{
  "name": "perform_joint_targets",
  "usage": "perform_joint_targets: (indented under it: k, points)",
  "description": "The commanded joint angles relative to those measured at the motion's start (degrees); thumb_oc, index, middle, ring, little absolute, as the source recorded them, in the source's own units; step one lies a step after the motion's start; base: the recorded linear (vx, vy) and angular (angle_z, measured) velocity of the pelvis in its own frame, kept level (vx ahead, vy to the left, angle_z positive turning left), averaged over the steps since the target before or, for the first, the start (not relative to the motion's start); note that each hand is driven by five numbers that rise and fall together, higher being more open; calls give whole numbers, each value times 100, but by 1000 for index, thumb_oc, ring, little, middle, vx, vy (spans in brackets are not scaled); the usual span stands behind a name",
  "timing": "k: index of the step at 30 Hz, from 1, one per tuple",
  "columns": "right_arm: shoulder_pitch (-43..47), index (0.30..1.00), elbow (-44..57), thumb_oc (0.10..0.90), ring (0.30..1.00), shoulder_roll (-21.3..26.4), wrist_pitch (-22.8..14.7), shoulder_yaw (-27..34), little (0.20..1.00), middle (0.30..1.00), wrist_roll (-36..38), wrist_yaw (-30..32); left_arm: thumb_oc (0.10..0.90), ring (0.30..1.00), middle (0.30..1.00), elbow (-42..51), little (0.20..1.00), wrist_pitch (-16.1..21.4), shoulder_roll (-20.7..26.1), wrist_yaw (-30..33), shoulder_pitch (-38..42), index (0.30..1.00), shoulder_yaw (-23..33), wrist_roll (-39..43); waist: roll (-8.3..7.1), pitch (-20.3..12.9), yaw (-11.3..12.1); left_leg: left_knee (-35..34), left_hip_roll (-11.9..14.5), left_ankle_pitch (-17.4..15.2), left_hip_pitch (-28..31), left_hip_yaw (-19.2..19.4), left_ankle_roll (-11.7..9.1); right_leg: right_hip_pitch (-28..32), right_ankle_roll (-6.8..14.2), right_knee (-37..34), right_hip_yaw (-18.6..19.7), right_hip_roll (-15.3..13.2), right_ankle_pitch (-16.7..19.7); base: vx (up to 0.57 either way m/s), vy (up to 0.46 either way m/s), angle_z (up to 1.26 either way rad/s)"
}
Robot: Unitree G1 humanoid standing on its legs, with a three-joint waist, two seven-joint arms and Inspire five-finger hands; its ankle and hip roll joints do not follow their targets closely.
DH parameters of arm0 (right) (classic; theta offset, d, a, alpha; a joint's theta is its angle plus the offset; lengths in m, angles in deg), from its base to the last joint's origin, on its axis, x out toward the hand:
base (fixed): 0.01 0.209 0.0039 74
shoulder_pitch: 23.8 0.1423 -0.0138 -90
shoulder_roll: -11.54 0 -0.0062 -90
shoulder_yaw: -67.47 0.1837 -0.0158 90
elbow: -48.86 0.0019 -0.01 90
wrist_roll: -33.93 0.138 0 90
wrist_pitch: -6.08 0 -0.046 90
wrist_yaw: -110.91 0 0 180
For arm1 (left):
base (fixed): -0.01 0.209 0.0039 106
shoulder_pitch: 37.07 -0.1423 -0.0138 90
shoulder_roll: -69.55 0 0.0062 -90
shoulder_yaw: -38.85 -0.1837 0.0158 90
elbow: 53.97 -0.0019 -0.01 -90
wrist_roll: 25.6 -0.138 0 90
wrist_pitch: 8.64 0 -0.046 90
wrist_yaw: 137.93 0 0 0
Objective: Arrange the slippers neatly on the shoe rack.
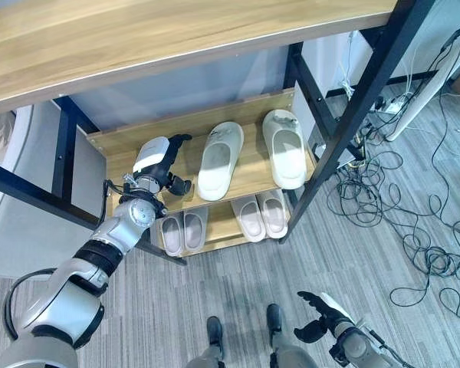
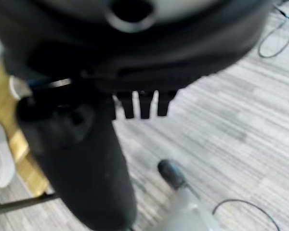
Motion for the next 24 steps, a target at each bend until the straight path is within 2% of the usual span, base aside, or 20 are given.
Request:
perform_joint_targets:
  k: [1,8,24]
  points:
    - [-330,900,287,800,900,5,-83,48,900,900,-129,125,800,900,900,41,900,399,-176,157,399,900,648,560,-159,-454,91,9,-348,46,-331,-221,-104,-115,618,31,-382,-303,-275,-14,-5,3]
    - [-350,900,137,800,900,-84,-48,97,900,900,-164,139,800,900,900,479,900,508,-434,10,-117,900,866,961,-182,-483,169,9,-346,55,-309,-246,-98,-71,594,31,-435,-311,-283,-3,-3,2]
    - [-255,900,60,800,900,-107,-35,90,900,900,-190,184,800,900,900,844,900,604,-1129,-226,-739,900,737,1333,-182,-481,205,9,-341,50,-290,-243,-81,-75,565,31,-429,-322,-279,0,0,0]
